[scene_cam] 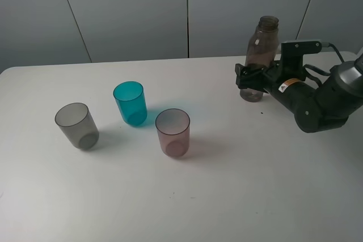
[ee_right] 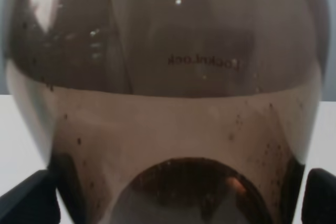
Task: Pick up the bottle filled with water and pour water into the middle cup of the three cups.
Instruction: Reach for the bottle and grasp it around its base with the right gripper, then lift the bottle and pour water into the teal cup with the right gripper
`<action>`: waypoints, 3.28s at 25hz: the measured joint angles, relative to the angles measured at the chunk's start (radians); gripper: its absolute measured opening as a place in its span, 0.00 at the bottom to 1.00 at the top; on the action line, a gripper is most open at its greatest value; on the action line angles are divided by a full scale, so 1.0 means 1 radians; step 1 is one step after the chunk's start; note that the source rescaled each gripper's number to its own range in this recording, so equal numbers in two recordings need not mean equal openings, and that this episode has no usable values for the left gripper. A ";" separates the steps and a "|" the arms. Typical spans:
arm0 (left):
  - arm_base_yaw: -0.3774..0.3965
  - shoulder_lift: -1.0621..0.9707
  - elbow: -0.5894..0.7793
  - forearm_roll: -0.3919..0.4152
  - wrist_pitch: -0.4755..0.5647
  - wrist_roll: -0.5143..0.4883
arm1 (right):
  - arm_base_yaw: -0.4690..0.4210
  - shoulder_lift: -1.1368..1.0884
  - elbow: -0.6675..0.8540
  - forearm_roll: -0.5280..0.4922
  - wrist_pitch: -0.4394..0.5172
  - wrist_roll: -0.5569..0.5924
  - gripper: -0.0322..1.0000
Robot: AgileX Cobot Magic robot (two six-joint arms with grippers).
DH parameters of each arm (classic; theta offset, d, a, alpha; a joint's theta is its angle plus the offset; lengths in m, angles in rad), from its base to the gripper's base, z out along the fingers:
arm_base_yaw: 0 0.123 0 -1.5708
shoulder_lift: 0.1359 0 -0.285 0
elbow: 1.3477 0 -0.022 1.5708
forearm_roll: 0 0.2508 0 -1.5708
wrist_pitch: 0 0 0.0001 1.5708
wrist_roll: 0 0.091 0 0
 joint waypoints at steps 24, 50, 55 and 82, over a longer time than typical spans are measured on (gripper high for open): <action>0.000 0.000 0.000 0.000 0.000 0.002 | 0.000 0.027 -0.049 0.007 -0.003 -0.005 0.03; 0.000 0.000 0.000 0.000 0.000 0.002 | 0.010 -0.190 -0.050 -0.115 0.165 -0.063 0.04; 0.000 0.000 0.000 0.000 0.000 0.002 | 0.104 -0.244 -0.050 -0.078 0.212 -0.198 0.04; 0.000 0.000 0.000 0.000 0.000 0.002 | 0.382 0.002 -0.548 0.079 0.556 -0.798 0.04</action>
